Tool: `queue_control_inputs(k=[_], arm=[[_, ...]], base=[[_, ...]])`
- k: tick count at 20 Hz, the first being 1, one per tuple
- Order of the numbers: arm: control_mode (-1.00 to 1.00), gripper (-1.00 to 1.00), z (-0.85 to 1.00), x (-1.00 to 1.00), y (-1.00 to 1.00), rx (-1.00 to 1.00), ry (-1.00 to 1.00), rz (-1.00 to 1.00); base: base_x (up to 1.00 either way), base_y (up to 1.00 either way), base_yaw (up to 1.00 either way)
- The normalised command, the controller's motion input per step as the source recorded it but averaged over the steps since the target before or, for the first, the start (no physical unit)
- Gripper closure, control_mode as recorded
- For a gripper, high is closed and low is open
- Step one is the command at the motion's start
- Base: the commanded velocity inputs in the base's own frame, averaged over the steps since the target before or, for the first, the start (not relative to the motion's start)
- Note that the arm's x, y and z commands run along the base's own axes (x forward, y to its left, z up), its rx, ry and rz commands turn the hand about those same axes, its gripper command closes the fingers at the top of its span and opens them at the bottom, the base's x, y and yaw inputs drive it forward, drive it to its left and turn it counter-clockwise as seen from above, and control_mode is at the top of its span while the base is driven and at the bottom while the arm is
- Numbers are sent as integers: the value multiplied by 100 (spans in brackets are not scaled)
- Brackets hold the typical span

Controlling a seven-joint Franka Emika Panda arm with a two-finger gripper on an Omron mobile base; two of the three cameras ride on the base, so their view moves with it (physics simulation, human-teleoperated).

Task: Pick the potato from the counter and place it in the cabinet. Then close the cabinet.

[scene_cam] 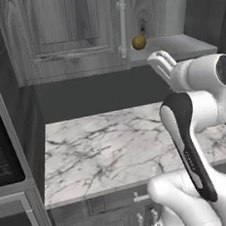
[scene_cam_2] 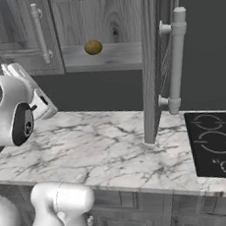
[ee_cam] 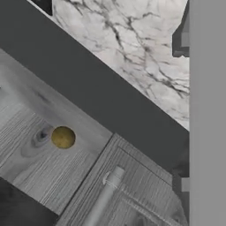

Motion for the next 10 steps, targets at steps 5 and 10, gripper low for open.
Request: queue_control_inputs(k=[5,10], arm=[[-100,-100,0,-100,-87,12,-34,5],[-100,-100,0,-100,-100,24,-30,2]], base=[[0,0,0],[0,0,0]])
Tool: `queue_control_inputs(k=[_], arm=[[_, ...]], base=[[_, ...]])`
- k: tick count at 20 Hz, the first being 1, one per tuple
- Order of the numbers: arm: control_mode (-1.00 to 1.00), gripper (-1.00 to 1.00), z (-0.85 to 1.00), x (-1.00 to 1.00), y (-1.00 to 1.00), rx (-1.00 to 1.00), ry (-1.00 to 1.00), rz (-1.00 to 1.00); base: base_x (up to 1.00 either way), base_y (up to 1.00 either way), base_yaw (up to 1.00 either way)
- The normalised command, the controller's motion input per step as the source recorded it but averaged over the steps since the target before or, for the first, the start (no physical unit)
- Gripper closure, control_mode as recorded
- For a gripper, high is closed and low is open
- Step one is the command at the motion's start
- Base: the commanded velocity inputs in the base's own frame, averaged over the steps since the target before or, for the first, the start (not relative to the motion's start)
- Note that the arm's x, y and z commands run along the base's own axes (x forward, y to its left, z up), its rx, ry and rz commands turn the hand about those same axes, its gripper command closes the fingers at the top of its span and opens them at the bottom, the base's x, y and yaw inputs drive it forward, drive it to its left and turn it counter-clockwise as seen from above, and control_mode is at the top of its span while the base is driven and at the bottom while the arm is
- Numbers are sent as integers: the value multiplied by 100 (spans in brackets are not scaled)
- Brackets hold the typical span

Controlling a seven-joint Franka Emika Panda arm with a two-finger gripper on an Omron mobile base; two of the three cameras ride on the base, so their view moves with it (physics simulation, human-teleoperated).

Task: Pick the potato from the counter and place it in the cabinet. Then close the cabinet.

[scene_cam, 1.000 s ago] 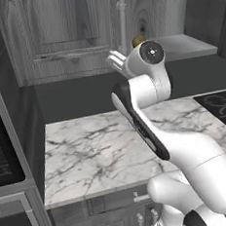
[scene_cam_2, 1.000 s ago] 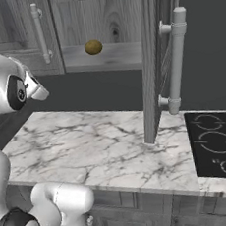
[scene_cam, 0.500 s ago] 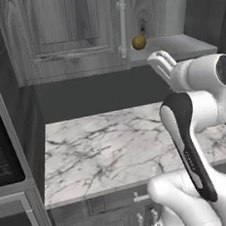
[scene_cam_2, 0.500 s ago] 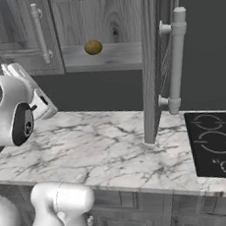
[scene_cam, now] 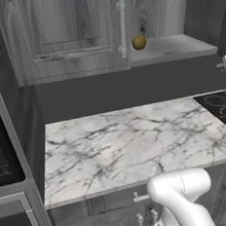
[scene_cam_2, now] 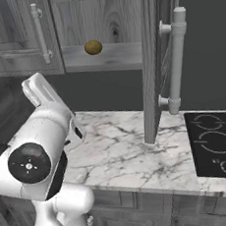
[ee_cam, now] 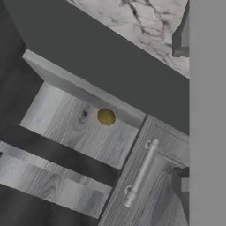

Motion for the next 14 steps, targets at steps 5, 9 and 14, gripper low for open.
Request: queue_control_inputs(k=[5,9,14], arm=[[-100,-100,0,-86,-100,23,-26,4],[-100,-100,0,-87,-94,22,-11,1],[-100,-100,-2,-48,-82,15,-3,0]], base=[[0,0,0],[0,0,0],[0,0,0]])
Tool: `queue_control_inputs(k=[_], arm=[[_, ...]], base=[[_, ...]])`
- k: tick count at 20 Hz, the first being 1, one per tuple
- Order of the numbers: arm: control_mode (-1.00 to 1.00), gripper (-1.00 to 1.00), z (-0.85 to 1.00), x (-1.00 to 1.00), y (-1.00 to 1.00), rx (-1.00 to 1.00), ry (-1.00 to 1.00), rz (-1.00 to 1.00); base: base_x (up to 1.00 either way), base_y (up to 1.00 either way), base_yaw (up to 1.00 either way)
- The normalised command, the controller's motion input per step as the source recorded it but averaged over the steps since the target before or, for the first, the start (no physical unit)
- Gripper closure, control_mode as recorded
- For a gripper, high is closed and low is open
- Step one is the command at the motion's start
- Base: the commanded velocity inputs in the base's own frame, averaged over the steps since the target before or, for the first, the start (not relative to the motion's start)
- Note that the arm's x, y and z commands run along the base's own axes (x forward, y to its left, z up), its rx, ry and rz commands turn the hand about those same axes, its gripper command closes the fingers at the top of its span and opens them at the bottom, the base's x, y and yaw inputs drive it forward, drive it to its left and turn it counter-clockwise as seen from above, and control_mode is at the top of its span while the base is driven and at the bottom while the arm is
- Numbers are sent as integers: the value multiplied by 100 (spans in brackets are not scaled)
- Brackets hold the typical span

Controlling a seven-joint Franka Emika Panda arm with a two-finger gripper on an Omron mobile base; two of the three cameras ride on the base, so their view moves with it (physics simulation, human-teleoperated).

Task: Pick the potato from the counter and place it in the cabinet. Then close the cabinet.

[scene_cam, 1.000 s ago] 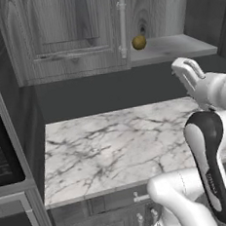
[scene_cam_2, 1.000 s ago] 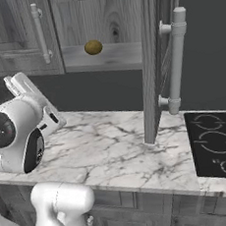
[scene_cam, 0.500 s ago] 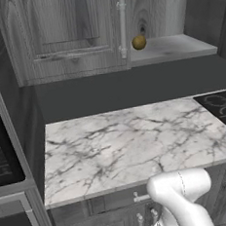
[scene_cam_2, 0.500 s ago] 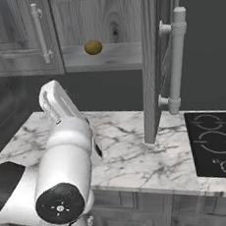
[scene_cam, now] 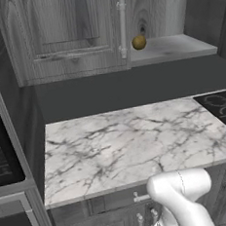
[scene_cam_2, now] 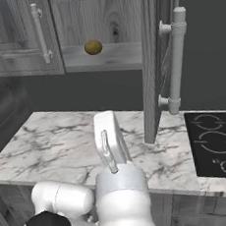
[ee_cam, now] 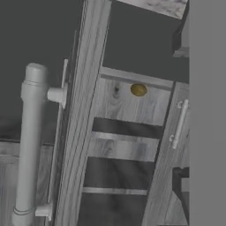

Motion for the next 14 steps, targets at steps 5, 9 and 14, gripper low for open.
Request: queue_control_inputs(k=[5,9,14], arm=[[-100,-100,-7,-5,-80,13,0,0],[-100,-100,-8,16,-83,13,0,0],[-100,-100,-6,30,-83,13,0,0]], base=[[0,0,0],[0,0,0],[0,0,0]])
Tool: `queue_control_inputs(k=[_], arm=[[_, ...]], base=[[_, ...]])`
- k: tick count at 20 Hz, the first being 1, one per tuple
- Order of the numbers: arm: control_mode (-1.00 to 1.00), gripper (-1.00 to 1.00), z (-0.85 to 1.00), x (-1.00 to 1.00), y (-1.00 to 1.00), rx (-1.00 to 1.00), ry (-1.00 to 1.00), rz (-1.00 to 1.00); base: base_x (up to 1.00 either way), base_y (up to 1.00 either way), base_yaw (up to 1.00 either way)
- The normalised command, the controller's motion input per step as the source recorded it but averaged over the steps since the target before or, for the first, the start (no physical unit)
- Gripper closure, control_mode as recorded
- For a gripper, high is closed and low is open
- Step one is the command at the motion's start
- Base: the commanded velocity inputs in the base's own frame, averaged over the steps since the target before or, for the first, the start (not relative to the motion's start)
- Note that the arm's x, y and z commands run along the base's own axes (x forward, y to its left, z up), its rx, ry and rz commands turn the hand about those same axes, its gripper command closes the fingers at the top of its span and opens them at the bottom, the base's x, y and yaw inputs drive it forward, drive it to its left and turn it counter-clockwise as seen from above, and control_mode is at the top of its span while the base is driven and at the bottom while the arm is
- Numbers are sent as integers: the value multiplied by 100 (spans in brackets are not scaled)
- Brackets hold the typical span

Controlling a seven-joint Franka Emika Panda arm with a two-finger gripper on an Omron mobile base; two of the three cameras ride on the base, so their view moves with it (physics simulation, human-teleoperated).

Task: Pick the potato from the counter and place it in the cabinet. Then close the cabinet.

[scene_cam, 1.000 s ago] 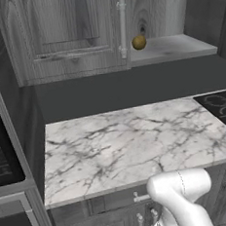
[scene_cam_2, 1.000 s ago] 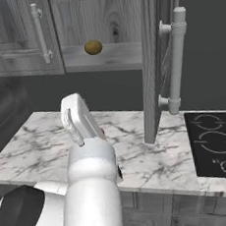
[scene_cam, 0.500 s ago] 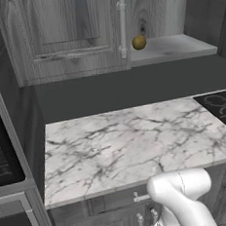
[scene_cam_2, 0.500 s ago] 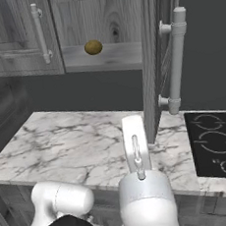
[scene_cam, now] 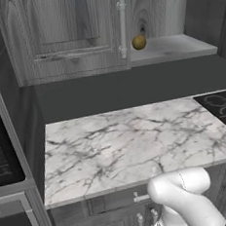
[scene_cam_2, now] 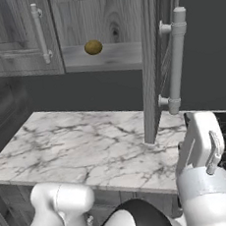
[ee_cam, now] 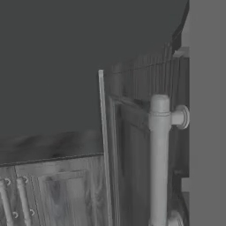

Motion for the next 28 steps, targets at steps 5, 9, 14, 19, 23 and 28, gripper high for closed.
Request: queue_control_inputs(k=[5,9,14,19,23,28], arm=[[-100,-100,-17,40,-79,13,0,0],[-100,-100,-36,58,-47,5,3,0],[-100,-100,-36,75,-30,3,5,3],[-100,-100,-14,74,-39,9,2,3],[-100,-100,-4,64,-30,8,1,5],[-100,-100,0,55,-1,0,11,17]], base=[[0,0,0],[0,0,0],[0,0,0],[0,0,0],[0,0,0],[0,0,0]])
